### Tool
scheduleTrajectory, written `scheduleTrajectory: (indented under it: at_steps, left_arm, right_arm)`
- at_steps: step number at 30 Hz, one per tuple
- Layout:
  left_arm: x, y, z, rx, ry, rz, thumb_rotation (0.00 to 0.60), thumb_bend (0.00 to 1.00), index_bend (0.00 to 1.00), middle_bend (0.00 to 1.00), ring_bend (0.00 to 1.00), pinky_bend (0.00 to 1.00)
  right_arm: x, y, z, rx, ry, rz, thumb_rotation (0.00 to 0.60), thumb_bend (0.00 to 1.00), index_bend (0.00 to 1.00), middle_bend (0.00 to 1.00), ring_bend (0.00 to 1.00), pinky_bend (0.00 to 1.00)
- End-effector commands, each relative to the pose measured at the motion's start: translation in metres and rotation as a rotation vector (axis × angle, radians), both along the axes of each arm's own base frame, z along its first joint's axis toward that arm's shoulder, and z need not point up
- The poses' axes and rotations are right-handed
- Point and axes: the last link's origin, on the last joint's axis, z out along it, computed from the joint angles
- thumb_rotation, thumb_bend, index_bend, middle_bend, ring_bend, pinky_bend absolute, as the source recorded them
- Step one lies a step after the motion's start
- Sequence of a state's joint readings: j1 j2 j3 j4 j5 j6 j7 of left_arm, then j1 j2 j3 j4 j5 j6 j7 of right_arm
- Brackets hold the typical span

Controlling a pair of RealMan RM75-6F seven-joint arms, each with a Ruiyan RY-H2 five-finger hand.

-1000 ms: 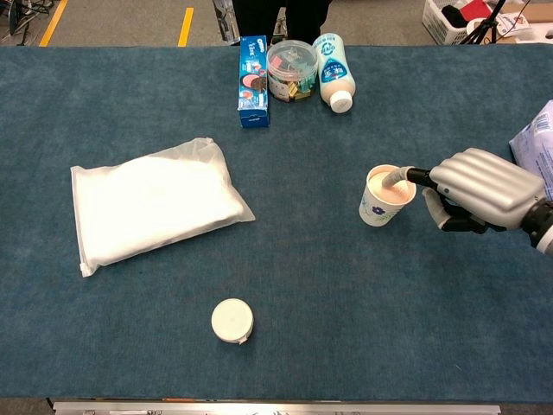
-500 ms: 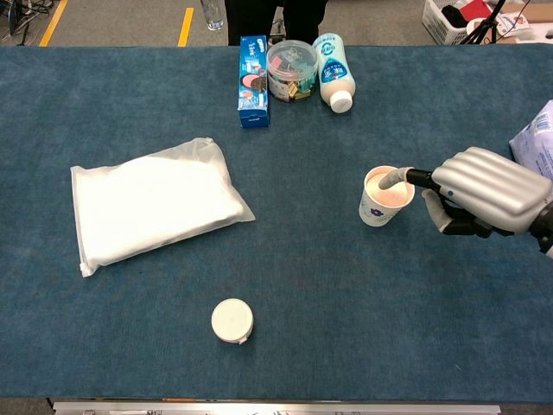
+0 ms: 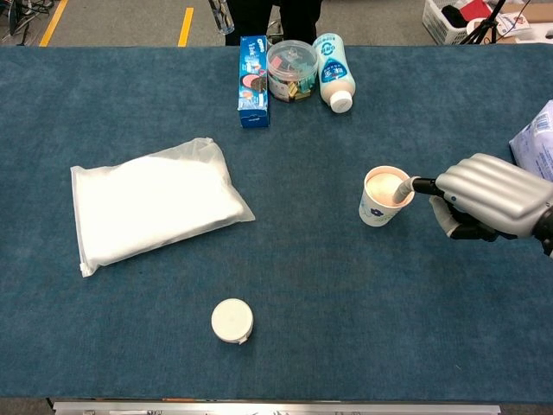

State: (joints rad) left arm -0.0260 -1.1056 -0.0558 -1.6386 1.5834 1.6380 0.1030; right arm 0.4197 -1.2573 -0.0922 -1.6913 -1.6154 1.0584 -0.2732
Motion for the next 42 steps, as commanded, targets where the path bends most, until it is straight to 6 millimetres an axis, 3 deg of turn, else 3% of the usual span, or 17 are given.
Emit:
scheduleTrajectory:
  at_steps: [1,10,28,42]
  left_arm:
    - [0.000,0.000,0.000,0.001,0.000,0.000,0.600,0.06,0.64,0.68,0.45,0.57]
    - [0.000,0.000,0.000,-0.001,0.001,0.000,0.600,0.06,0.64,0.68,0.45,0.57]
    - [-0.001,0.000,-0.001,-0.002,0.003,0.003,0.600,0.06,0.64,0.68,0.45,0.57]
    - [0.000,0.001,0.000,0.001,-0.002,0.002,0.600,0.06,0.64,0.68,0.45,0.57]
  right_arm:
    - [0.002,0.000,0.001,-0.003,-0.015,0.008,0.600,1.00,0.32,1.00,1.00,1.00]
    - [0.004,-0.002,0.008,-0.031,-0.047,0.024,0.600,1.00,0.32,1.00,1.00,1.00]
    - [-0.011,-0.005,0.004,-0.027,-0.006,-0.032,0.600,1.00,0.32,1.00,1.00,1.00]
    - [-0.006,-0.002,0.022,-0.086,-0.091,0.022,0.600,1.00,0.32,1.00,0.99,1.00]
